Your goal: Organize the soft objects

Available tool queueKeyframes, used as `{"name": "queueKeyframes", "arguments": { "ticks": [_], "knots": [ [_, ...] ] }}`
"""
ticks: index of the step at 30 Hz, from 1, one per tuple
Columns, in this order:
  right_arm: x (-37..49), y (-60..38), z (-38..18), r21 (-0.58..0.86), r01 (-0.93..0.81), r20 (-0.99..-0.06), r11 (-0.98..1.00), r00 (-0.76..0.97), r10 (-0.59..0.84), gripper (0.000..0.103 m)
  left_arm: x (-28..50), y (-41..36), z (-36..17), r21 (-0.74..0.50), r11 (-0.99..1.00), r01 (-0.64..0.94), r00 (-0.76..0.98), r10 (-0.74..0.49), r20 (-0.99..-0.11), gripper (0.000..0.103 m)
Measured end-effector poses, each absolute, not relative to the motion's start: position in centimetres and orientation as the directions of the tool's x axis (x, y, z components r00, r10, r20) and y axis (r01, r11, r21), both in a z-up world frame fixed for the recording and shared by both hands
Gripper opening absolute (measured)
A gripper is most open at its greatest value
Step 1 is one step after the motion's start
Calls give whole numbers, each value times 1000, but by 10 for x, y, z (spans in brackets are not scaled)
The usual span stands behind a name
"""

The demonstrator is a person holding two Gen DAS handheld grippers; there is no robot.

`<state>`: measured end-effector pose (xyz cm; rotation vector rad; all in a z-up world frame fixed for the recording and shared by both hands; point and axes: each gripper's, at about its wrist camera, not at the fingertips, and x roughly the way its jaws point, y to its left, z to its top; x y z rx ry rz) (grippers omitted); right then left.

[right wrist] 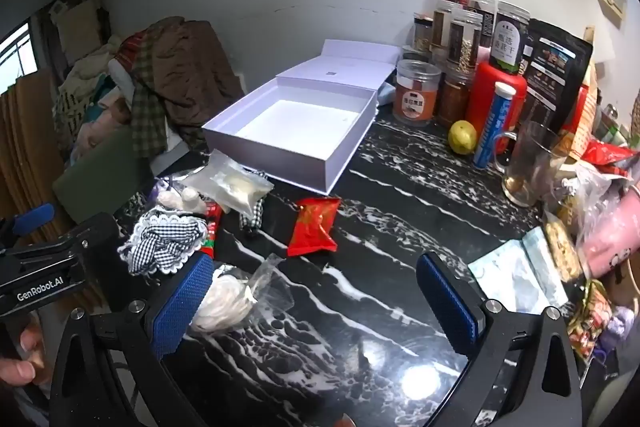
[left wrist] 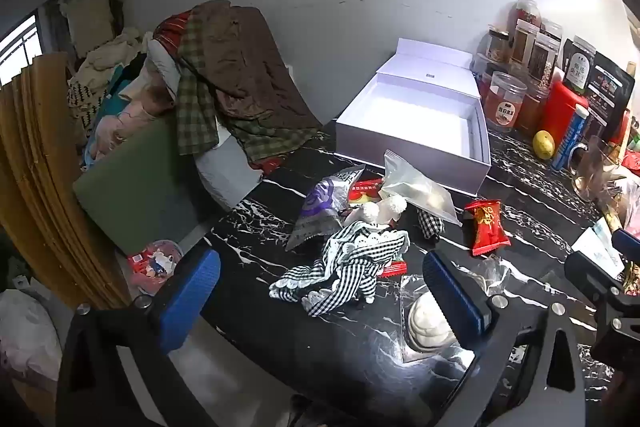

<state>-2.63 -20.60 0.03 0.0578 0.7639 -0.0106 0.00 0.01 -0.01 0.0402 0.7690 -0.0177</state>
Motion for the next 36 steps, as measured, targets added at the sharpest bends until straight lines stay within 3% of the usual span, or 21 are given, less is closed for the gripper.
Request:
{"name": "queueKeyframes", "arguments": {
  "ticks": [36],
  "knots": [
    [-32,-214,-5,45,39,-706,998,708,4,103,-8,-8,-3,16,997,82,695,-45,-718,103]
  ]
}}
